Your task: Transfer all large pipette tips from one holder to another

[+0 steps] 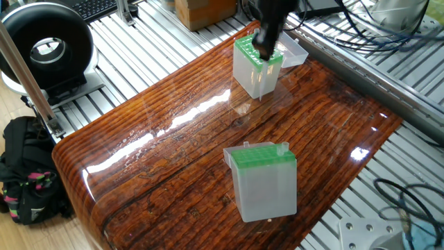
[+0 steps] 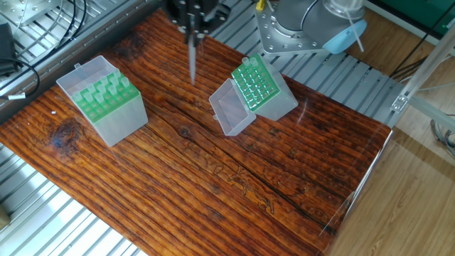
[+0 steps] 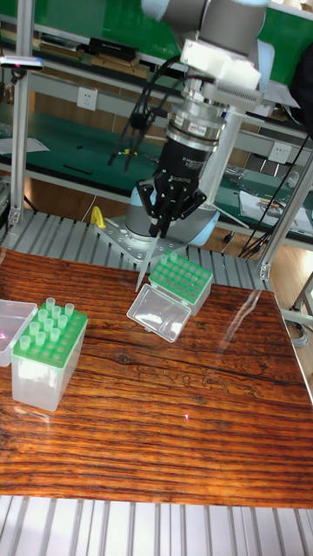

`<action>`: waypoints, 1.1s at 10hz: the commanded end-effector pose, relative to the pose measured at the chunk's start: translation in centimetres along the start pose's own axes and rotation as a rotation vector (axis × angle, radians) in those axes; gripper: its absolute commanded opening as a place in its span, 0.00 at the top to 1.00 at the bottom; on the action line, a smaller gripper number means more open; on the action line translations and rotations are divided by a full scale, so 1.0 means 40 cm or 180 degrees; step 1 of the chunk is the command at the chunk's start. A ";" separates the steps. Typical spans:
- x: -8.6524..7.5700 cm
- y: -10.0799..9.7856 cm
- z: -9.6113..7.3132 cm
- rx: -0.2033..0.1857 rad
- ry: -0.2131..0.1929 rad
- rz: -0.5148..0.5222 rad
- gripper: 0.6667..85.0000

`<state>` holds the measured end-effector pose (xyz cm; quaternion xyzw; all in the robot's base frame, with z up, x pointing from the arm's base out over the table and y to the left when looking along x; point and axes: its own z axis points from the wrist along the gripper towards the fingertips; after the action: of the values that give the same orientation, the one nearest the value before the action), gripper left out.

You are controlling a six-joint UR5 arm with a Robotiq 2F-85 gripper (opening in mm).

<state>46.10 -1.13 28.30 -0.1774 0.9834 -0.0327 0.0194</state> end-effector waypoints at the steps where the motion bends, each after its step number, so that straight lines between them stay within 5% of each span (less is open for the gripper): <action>1: -0.104 -0.069 -0.060 -0.0170 -0.0014 -0.0071 0.94; 4: -0.123 -0.105 -0.060 -0.0064 -0.0068 -0.0176 0.96; 5: -0.111 -0.046 -0.064 -0.0354 -0.0013 -0.0096 0.92; 11: -0.202 -0.115 -0.080 -0.0201 -0.0321 0.0156 0.98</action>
<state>53.05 -2.17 31.22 -0.1613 0.9859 0.0000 0.0452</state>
